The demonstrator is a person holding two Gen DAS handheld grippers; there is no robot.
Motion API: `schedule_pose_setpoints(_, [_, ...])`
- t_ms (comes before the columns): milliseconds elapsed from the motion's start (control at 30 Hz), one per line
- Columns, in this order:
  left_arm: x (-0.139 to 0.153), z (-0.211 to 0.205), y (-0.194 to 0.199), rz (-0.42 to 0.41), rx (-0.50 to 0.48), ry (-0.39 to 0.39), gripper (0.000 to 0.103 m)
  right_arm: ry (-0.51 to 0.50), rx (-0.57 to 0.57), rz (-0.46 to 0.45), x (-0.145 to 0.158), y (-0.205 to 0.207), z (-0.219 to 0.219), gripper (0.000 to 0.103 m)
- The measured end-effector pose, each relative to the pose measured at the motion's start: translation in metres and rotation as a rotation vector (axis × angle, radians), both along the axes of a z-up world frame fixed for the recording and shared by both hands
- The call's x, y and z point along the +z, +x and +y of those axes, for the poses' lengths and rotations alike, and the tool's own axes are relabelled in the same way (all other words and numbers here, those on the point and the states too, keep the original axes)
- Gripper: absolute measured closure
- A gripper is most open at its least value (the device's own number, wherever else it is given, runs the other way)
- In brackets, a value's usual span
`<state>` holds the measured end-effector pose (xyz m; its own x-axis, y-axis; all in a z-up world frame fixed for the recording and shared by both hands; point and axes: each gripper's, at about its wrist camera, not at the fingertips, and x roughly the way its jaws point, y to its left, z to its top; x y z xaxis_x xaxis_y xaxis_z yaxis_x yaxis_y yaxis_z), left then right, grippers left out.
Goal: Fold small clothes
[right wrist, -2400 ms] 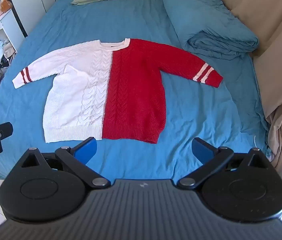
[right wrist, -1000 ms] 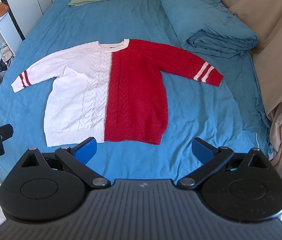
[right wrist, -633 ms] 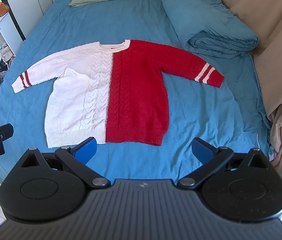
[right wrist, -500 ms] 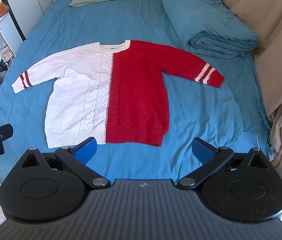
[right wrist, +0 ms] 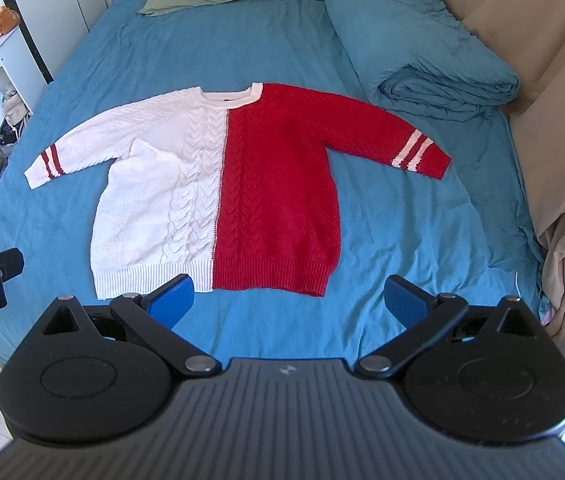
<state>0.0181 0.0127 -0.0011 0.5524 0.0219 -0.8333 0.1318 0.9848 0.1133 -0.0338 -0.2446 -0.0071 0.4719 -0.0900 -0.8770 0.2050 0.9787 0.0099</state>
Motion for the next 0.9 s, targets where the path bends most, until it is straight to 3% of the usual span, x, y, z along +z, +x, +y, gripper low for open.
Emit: schedule_pose_setpoints(900, [0.0018, 0.0053, 0.0007, 0.0, 0.026, 0.003, 0.0, 0.004, 0.002, -0.005, -0.0018, -0.0001, -0.0006, 0.0])
